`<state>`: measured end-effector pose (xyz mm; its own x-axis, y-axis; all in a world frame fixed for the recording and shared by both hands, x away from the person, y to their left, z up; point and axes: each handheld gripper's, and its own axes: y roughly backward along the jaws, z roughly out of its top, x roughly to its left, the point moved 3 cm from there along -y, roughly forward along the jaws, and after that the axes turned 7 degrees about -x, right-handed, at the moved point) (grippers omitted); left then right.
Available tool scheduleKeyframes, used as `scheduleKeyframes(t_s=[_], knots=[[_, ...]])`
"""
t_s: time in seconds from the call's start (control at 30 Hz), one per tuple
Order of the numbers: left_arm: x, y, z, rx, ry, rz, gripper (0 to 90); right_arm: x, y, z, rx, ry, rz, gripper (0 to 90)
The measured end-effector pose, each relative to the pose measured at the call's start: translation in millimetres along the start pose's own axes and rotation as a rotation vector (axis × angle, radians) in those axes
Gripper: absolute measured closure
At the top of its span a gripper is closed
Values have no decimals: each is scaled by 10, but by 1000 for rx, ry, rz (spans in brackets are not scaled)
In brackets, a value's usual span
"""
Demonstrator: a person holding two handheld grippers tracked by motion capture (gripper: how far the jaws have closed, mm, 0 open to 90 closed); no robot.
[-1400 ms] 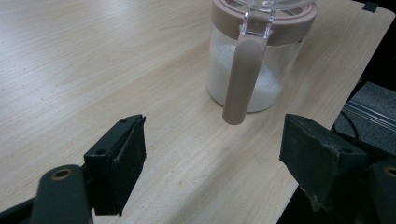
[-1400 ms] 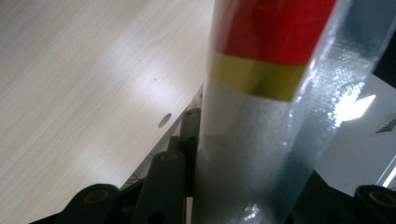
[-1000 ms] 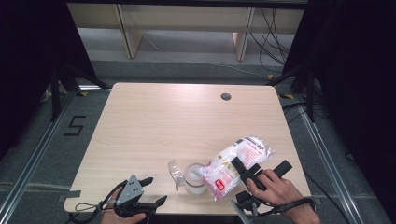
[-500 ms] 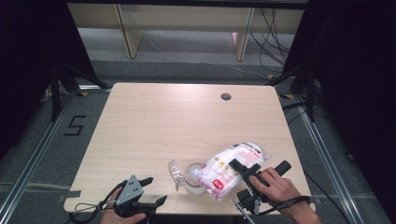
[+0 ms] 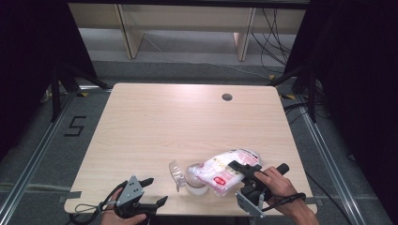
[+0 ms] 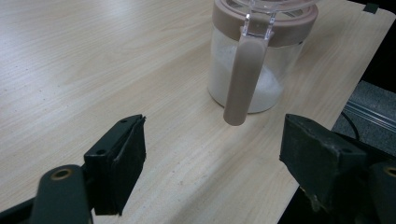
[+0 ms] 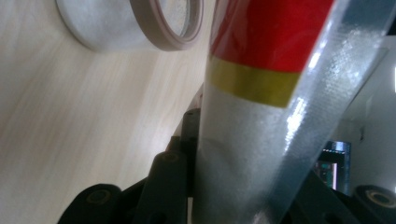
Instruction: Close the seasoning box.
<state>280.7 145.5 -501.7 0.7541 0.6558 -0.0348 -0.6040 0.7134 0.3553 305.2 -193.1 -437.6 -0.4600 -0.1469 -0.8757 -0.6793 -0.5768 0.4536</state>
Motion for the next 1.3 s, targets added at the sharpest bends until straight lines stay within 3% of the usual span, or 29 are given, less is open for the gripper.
scheduleKeyframes(t_s=[0.07, 0.1, 0.23, 0.27, 0.3, 0.4, 0.5, 0.53, 0.57, 0.6, 0.67, 0.73, 0.8, 0.9, 1.03, 1.1, 1.2, 1.27, 1.3], knots=[[-12, -1, -5, 2, 22, 6, 220, 3, -10, -22, -28, -30, 6, 756], [-11, -1, -6, 2, 22, 6, 220, -65, -46, -19, -89, 37, -4, 757], [-12, -2, -7, 3, 25, 5, 220, -58, -66, -79, -136, -60, -9, 759], [-1, -2, -6, 6, 5, 1, 219, -91, -80, -82, -160, -38, -10, 759], [5, -3, -5, 8, -7, -2, 220, -57, -71, -103, -143, -99, -6, 760], [4, 0, -3, 7, -5, -2, 220, -19, -92, -137, -157, -191, -13, 762], [3, -3, -2, 2, -1, 1, 220, -51, -123, -168, -187, -178, -18, 764], [5, -1, -2, 6, -6, -2, 220, -45, -137, -182, -195, -197, -12, 765], [4, 0, -3, 7, -7, -3, 220, -4, -145, -198, -197, -263, -16, 766], [4, 0, -2, 8, -7, -3, 220, -32, -164, -217, -209, -239, -15, 766], [1, -3, -2, 2, 1, -1, 220, 18, -185, -258, -219, -336, -7, 767], [3, -4, -2, 2, -1, -1, 220, 47, -222, -301, -225, -372, -5, 768], [5, -2, -3, 8, -7, -3, 220, 54, -245, -335, -223, -377, -1, 769], [5, 0, -3, 8, -7, -2, 220, 121, -266, -375, -233, -502, 23, 771], [1, -3, -1, 1, -1, -1, 220, 118, -321, -469, -260, -575, 4, 772], [-10, -1, -5, 2, 22, 6, 220, 127, -339, -523, -268, -611, 0, 773], [10, 8, 1, 10, -11, -3, 220, 137, -330, -563, -276, -666, -20, 774], [10, 8, 1, 9, -10, -2, 220, 148, -324, -584, -269, -722, -28, 774], [11, 13, 2, 12, -13, 5, 220, 146, -320, -597, -259, -724, -28, 774]])
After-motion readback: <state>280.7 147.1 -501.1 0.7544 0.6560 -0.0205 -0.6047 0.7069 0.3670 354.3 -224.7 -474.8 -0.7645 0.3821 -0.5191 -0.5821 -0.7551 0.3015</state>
